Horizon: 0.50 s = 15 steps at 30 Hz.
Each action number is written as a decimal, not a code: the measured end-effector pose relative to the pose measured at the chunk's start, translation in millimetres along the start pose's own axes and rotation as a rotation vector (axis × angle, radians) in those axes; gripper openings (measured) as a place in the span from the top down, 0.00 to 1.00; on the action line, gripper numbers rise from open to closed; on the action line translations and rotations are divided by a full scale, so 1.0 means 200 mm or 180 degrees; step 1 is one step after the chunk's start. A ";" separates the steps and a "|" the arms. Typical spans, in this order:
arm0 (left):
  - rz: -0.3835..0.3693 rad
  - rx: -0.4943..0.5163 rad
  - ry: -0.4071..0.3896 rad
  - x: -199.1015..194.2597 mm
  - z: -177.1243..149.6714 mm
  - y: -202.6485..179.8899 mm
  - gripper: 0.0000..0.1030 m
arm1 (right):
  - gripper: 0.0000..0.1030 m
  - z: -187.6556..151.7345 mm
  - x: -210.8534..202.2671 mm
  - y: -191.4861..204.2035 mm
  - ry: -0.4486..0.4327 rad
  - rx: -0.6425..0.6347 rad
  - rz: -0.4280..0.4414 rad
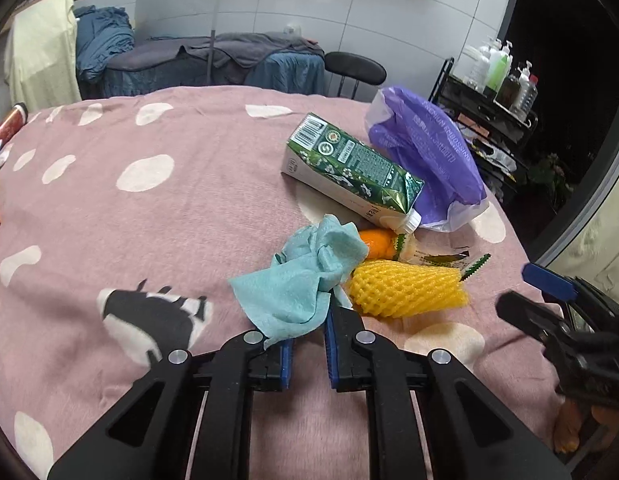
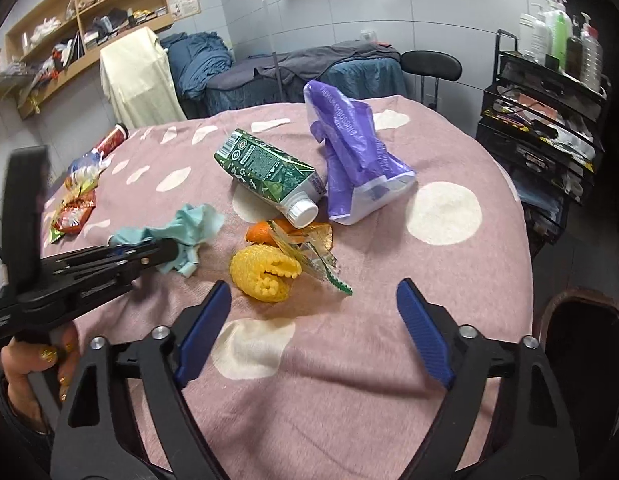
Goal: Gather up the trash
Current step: 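Grasp the blue-green cloth with the left gripper while the right grasps a clear wrapper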
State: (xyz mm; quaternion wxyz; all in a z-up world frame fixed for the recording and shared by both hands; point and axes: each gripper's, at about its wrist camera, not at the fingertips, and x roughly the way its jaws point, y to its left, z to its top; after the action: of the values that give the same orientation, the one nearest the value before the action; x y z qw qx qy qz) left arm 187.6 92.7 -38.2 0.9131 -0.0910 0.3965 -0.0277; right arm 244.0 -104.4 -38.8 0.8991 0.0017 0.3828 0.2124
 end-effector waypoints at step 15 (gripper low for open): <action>-0.0053 -0.0103 -0.0007 -0.06 -0.11 0.02 0.87 | 0.72 0.12 0.28 0.00 0.0493 -0.0045 0.0121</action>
State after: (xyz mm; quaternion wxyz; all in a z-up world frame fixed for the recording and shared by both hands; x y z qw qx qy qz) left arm 163.1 93.9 -45.9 0.9117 -0.1091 0.3951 -0.0288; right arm 294.2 -78.4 -60.9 0.8626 -0.0139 0.4497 0.2315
